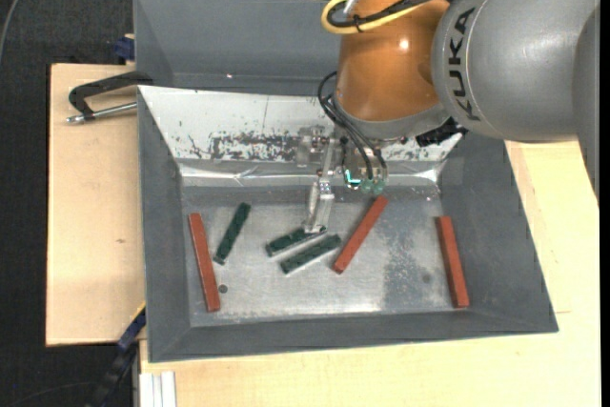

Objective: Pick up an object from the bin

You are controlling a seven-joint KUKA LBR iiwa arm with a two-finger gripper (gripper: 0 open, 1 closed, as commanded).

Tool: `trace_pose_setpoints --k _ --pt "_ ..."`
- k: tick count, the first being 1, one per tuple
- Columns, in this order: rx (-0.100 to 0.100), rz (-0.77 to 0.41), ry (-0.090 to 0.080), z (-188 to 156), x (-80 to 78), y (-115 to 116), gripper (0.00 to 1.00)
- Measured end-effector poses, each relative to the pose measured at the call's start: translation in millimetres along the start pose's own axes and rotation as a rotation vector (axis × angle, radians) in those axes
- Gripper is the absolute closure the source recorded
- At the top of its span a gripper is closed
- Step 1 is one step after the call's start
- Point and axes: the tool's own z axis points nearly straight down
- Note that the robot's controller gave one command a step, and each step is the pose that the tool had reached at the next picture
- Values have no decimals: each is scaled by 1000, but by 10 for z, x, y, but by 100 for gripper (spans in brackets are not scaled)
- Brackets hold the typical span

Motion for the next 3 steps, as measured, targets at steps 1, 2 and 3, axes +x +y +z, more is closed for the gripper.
trace_pose_setpoints --k 1,2,3 --pt "1 -93 6 1184 21 3 0" --pt "-1 -92 -3 1132 -8 8 100" --pt "0 -434 -14 -412 57 210 100"
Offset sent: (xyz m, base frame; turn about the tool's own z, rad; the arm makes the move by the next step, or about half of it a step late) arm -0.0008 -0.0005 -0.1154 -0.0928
